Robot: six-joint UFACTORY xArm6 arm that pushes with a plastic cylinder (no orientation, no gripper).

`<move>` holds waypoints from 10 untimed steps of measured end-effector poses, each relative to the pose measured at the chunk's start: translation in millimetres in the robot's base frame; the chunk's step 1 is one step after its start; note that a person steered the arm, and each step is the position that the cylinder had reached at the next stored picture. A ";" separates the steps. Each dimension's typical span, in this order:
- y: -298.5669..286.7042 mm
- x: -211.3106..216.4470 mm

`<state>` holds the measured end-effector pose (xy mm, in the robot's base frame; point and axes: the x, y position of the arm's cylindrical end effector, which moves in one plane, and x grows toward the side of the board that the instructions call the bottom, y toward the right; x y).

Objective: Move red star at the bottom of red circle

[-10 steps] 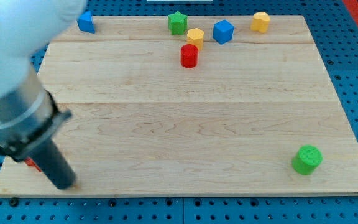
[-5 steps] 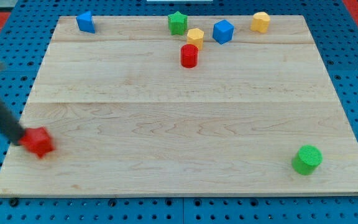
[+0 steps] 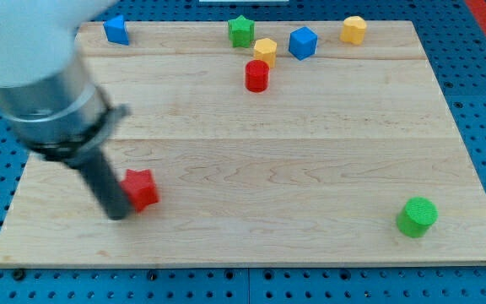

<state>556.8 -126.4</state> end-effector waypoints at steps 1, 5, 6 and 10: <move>6.1 -28.7; 79.8 -125.2; 74.6 -86.8; 130.6 -132.4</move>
<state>424.4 4.1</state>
